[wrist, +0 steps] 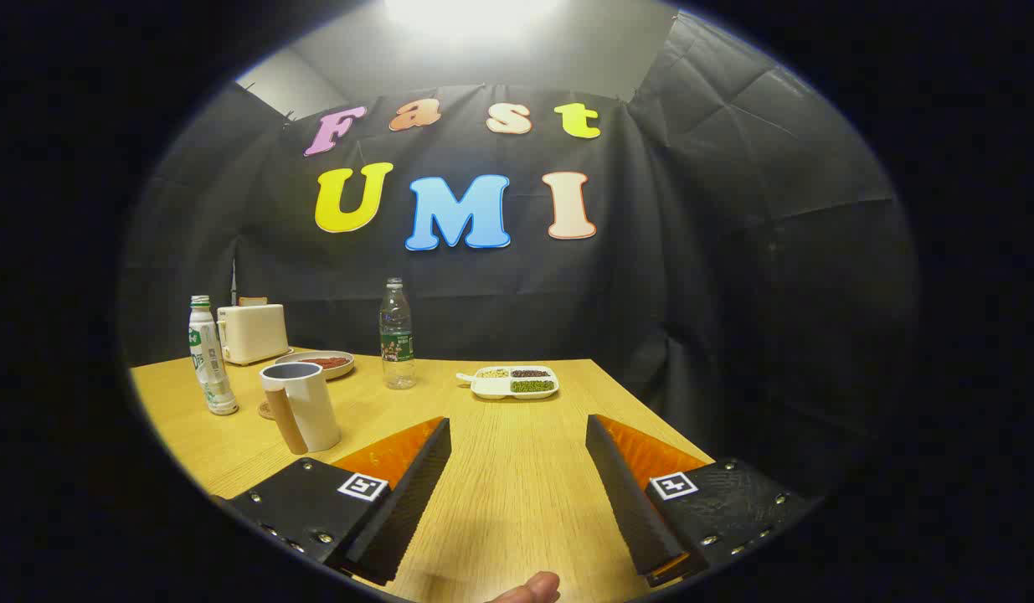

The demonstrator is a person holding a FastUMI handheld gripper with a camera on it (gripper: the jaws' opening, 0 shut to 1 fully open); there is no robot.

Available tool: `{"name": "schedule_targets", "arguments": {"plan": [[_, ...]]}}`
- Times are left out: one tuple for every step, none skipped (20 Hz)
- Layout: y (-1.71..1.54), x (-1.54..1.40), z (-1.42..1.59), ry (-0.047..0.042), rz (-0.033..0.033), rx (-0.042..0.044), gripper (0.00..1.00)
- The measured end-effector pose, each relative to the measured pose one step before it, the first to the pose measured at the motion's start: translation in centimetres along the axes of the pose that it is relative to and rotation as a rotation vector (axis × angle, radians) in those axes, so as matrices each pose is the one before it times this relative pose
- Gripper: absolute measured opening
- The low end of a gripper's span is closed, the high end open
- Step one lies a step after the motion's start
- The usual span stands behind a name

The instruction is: Take the bottle from table, then pour the juice into the cup, finally place the bottle on the coaster

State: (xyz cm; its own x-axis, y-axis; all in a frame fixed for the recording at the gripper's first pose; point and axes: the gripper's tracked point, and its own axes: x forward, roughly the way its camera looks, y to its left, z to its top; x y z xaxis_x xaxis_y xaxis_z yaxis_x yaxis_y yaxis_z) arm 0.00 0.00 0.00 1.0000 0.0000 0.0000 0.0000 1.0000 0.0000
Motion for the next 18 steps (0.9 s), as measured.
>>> {"name": "schedule_targets", "arguments": {"plan": [[-0.157, 1.313, 0.168, 0.00571, -0.00184, 0.01225, 0.98], [-0.131, 0.942, 0.051, 0.01373, -0.00374, 0.00907, 0.98], [-0.124, 0.911, -0.064, 0.00814, -0.00472, 0.00785, 0.98], [-0.346, 0.772, 0.501, -0.01199, -0.01531, -0.00291, 0.98], [-0.417, 0.594, 0.425, -0.01458, -0.02253, -0.00823, 0.98], [-0.096, 0.412, 0.582, -0.00789, -0.01373, -0.00855, 0.98], [0.516, 0.424, 0.472, -0.01244, 0.0021, -0.01571, 0.98], [0.415, 0.143, 0.652, -0.00624, -0.00142, -0.02401, 0.98], [0.339, 0.051, 0.236, 0.00575, -0.00354, -0.02114, 0.98], [0.446, -0.063, 0.109, 0.01805, -0.00997, -0.00857, 0.98], [0.482, -0.224, 0.221, 0.01663, -0.01301, 0.00571, 0.98], [0.985, -0.376, 0.313, 0.00471, 0.0003, 0.00982, 0.98], [1.232, -0.582, 0.493, -0.00387, 0.00347, 0.00855, 0.98], [1.068, -0.483, 0.613, -0.0129, -0.00602, 0.00705, 0.98], [0.561, -0.553, 0.246, -0.00649, -0.02576, -0.0046, 0.98], [0.3, -0.392, 0.148, -0.003, -0.04632, -0.01563, 0.98], [0.651, -0.556, -0.052, 0.01171, -0.02645, -0.01082, 0.97], [1.429, -0.686, 0.176, 0.00269, 0.00553, -0.00168, 0.97]]}}
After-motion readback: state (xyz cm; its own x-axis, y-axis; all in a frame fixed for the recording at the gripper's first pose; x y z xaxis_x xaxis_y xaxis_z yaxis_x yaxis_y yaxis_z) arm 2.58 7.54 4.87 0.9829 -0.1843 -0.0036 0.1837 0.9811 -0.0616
